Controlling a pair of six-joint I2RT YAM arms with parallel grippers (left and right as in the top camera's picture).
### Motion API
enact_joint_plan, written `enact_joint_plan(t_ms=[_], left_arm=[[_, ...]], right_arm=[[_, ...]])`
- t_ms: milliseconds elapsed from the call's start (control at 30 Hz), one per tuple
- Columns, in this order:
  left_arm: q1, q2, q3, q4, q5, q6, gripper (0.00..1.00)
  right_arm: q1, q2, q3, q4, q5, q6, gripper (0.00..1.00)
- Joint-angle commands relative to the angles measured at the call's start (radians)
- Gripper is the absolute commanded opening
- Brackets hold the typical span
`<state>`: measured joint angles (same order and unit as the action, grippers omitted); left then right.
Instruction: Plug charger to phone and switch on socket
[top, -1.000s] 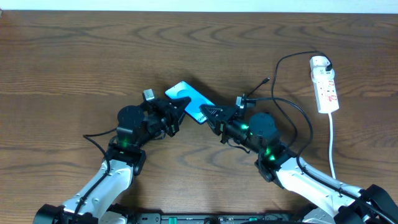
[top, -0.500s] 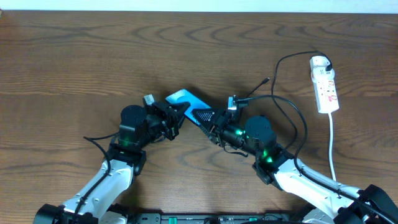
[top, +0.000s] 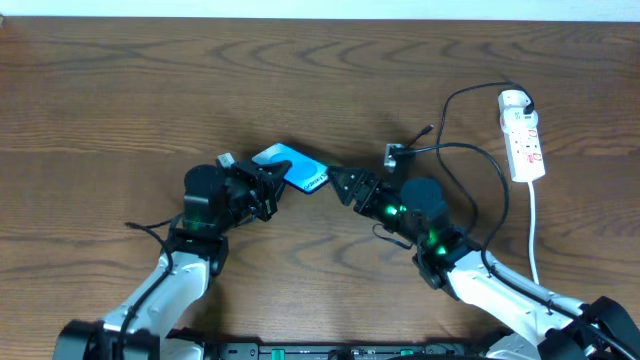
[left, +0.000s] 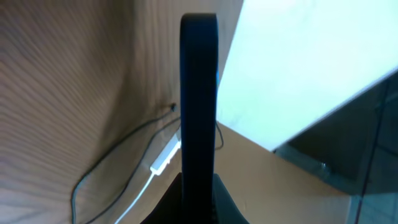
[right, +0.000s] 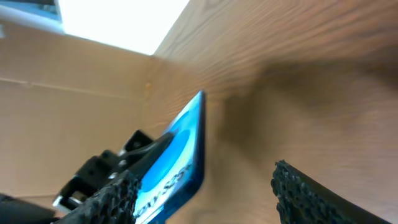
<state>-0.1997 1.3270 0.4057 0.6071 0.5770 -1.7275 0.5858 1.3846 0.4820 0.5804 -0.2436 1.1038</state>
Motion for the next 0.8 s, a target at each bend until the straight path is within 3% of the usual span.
enact_joint_plan(t_ms=[0, 200, 467, 767], left_arm=[[0.004, 0.038, 0.085, 0.014, -0.014, 0.013, 0.07], [0.004, 0.166, 0.208, 0.014, 0.032, 0.013, 0.07], [0.004, 0.336, 0.356, 0.015, 0.288, 0.033, 0.07], [0.004, 0.359, 0.356, 0.03, 0.503, 0.103, 0.08]], right_arm=[[-0.032, -0.006, 0.003, -0.021, 0.026, -0.098, 0.68], [-0.105, -0.006, 0.019, -0.103, 0.026, -0.1, 0.75], [-0.199, -0.035, 0.129, -0.342, 0.027, -0.155, 0.81], [-0.251, -0.051, 0.512, -1.092, 0.322, -0.26, 0.88]])
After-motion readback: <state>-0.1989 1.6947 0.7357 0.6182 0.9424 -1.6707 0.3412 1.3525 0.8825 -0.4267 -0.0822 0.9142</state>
